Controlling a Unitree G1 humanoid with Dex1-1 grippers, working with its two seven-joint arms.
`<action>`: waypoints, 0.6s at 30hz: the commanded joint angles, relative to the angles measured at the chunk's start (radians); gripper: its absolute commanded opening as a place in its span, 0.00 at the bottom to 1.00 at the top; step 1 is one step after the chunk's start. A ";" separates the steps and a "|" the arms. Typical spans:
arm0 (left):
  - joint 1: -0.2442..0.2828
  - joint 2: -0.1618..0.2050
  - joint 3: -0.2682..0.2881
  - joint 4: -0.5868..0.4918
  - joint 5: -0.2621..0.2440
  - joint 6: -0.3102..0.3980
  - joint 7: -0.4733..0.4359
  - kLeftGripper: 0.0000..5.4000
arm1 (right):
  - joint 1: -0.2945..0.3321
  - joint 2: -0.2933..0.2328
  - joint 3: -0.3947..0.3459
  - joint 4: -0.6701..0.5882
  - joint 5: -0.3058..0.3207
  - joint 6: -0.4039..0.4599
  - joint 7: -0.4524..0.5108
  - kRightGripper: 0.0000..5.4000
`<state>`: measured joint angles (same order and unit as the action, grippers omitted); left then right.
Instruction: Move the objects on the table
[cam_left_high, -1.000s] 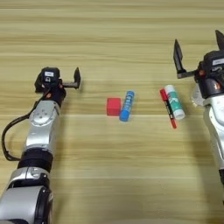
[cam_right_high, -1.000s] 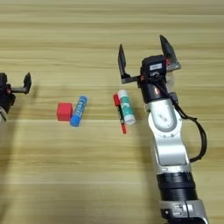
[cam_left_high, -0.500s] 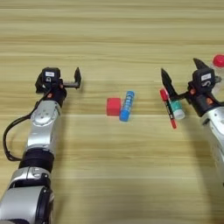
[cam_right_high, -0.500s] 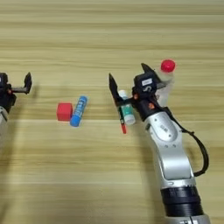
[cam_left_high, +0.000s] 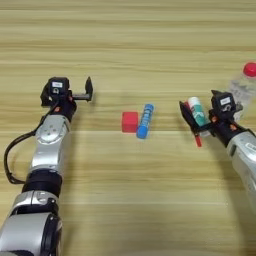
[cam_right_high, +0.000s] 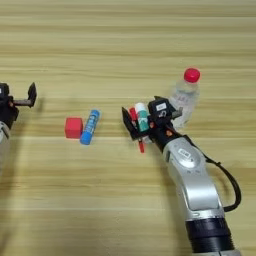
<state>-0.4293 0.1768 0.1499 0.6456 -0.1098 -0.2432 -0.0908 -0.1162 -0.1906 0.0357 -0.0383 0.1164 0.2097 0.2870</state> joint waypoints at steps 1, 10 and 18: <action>-0.015 0.002 -0.005 -0.004 0.015 0.001 0.003 1.00 | -0.035 0.001 -0.011 0.045 -0.006 0.015 -0.010 1.00; -0.011 0.002 -0.005 -0.009 0.014 0.002 0.001 1.00 | -0.045 0.008 -0.022 0.077 0.015 0.046 -0.009 1.00; -0.011 0.002 -0.005 -0.009 0.014 0.001 0.001 1.00 | -0.048 0.013 -0.025 0.092 0.016 0.077 -0.013 1.00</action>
<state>-0.4294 0.1768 0.1498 0.6439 -0.1098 -0.2432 -0.0910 -0.1497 -0.1798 0.0167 0.0410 0.1265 0.2584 0.2754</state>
